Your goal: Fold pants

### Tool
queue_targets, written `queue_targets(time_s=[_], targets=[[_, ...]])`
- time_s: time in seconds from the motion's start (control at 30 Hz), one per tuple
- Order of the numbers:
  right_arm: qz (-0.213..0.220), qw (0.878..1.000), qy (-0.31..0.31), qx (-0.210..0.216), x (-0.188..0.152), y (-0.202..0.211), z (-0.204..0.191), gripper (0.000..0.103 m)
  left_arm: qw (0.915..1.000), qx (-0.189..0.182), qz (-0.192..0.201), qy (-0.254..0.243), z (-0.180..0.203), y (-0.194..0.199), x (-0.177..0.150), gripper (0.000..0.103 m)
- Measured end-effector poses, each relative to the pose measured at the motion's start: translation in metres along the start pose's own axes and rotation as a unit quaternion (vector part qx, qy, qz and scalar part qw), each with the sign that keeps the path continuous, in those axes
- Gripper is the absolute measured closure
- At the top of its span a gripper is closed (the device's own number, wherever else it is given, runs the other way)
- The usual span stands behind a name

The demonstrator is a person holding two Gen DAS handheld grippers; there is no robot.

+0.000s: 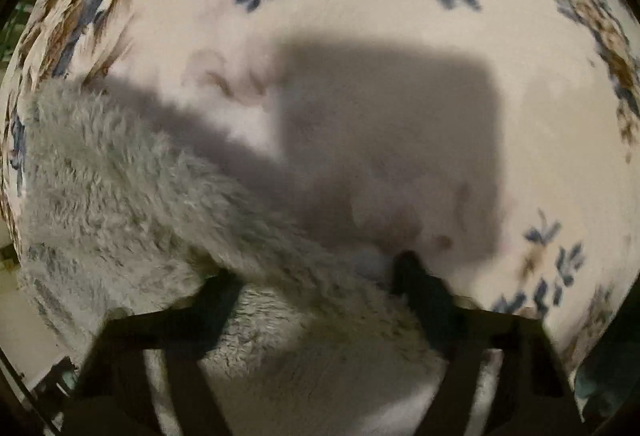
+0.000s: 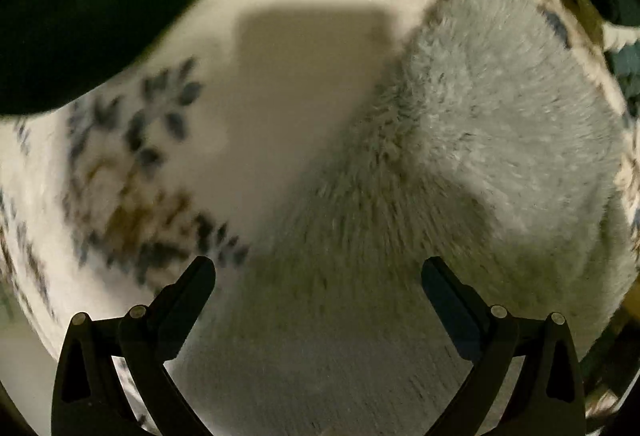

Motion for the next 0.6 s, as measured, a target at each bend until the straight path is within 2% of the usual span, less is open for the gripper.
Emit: queue_targets(time_s=[0.03, 0.07, 0.1, 0.13, 0.17, 0.2, 0.23, 0.27, 0.4, 0.5, 0.53, 0.57, 0.6], targets=[[-0.006, 1.000, -0.011, -0.002, 0.004, -0.010, 0.002, 0.002, 0.9999, 0.003, 0.014, 0.001, 0.000, 0.004, -0.002, 0.062], [-0.007, 1.000, -0.018, -0.001, 0.005, -0.015, 0.004, 0.009, 0.9997, 0.008, 0.025, 0.000, 0.000, 0.009, -0.004, 0.084], [-0.008, 1.000, -0.019, -0.001, 0.006, -0.019, 0.005, 0.015, 0.9990, 0.010, 0.042, -0.001, -0.002, 0.019, -0.010, 0.091], [-0.005, 1.000, -0.017, -0.003, 0.006, -0.021, 0.006, 0.028, 0.9982, 0.001, 0.059, -0.002, -0.004, 0.031, -0.016, 0.094], [0.000, 1.000, -0.008, -0.002, 0.006, -0.019, 0.006, 0.047, 0.9976, -0.007, 0.068, -0.002, -0.007, 0.040, -0.023, 0.096], [0.007, 1.000, 0.003, -0.002, 0.005, -0.016, 0.008, 0.058, 0.9969, -0.020, 0.076, -0.003, -0.011, 0.053, -0.034, 0.097], [0.017, 1.000, 0.018, 0.002, 0.002, -0.009, 0.011, 0.078, 0.9959, -0.031, 0.085, -0.005, -0.015, 0.066, -0.044, 0.097], [0.020, 0.999, 0.026, 0.007, -0.001, -0.003, 0.012, 0.090, 0.9945, -0.042, 0.096, -0.006, -0.020, 0.081, -0.056, 0.097], [0.040, 0.996, 0.069, 0.036, -0.025, 0.043, 0.031, 0.092, 0.9871, -0.086, 0.133, -0.018, -0.047, 0.146, -0.110, 0.098], [0.060, 0.991, 0.096, 0.074, -0.050, 0.096, 0.060, 0.093, 0.9796, -0.116, 0.162, -0.025, -0.096, 0.171, -0.139, 0.097], [0.062, 0.990, 0.098, 0.083, -0.058, 0.114, 0.064, 0.093, 0.9777, -0.124, 0.168, -0.026, -0.107, 0.172, -0.147, 0.097], [0.064, 0.989, 0.100, 0.093, -0.061, 0.131, 0.074, 0.093, 0.9762, -0.129, 0.172, -0.030, -0.123, 0.181, -0.171, 0.097], [0.067, 0.987, 0.103, 0.101, -0.070, 0.144, 0.089, 0.093, 0.9758, -0.130, 0.173, -0.033, -0.129, 0.177, -0.174, 0.097]])
Point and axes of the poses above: each gripper's, at about its wrist camera, not at the fingertips, and y roughly against the way its jaws point, z to its right, x to its top, the point moved 4 cm from there along -y, roughly the way its jaws point, and after that the axes turned 3 degrees about -y, right-handed, at the moved point
